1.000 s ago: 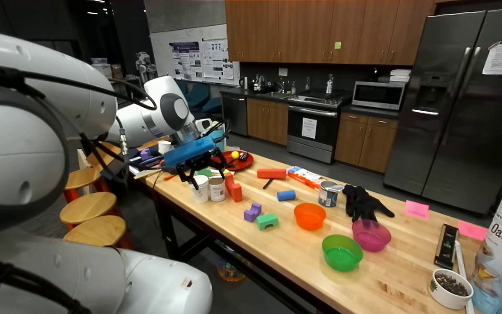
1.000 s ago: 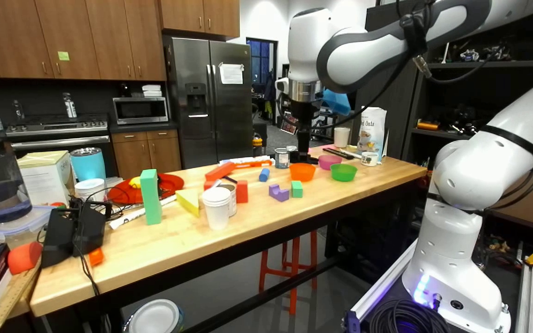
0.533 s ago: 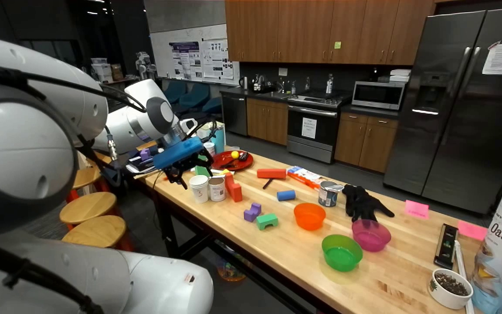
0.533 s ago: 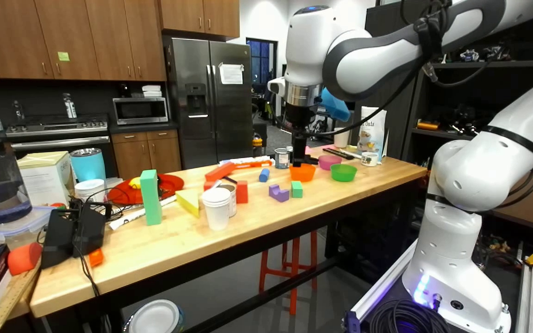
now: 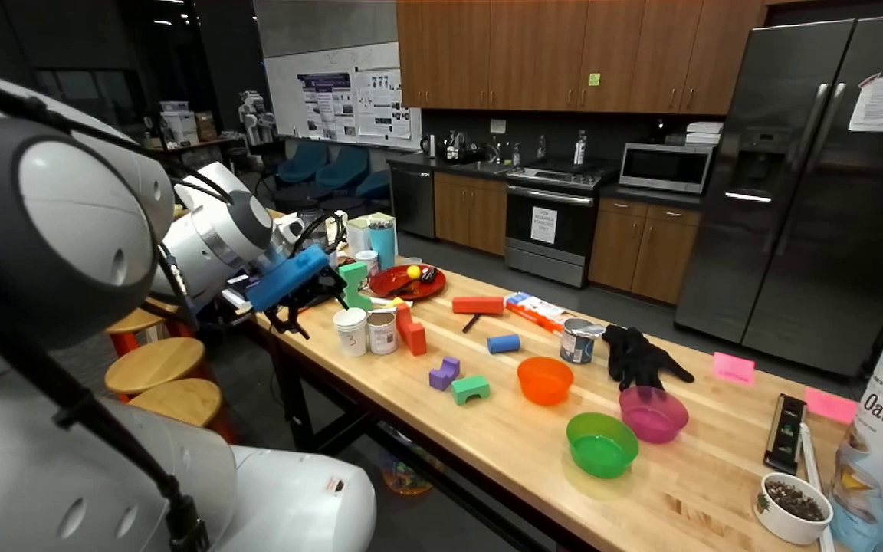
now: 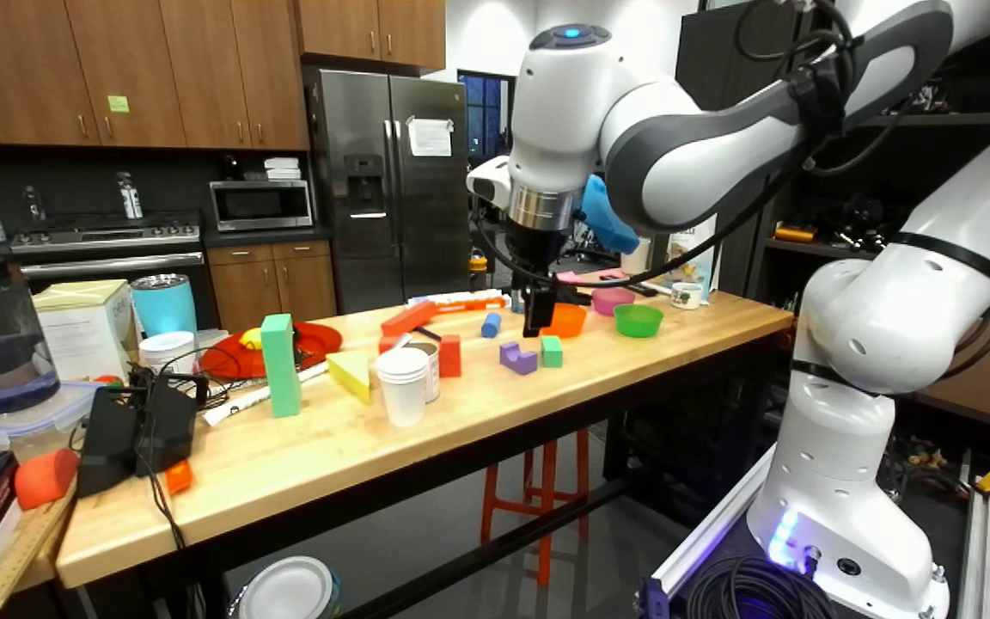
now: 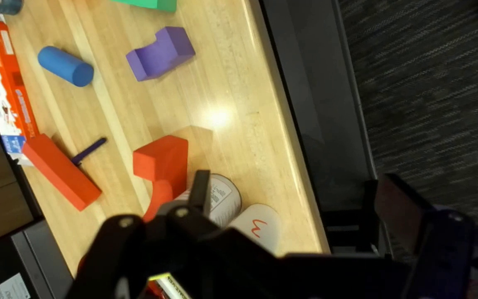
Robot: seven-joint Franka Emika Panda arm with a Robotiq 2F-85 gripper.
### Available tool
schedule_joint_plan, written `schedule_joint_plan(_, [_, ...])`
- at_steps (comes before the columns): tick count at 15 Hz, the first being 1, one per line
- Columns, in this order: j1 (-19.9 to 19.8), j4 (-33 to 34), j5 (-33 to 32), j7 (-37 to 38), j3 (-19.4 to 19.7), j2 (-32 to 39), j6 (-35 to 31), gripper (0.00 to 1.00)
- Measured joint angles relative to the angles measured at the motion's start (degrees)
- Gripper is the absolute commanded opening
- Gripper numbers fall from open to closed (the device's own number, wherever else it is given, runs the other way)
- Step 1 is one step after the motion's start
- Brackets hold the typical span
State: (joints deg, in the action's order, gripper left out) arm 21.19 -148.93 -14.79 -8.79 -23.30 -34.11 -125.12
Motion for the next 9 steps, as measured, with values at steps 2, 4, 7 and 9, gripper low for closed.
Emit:
schedule_joint_plan(2, [0.2,-0.9,-0.4,0.3,-0.2,1.1,-4.1,1.0])
schedule_joint_plan(4, [0.2,-2.4,-0.4,-0.1,0.4,2.1,-11.1,1.0])
schedule_joint_plan(7, [0.7,-4.8,-0.4,-3.9,3.2,4.8,-24.4,1.0])
schedule_joint_plan(9, [1.5,-5.5,0.0,-7.4,5.5,7.6,-31.2,1.0])
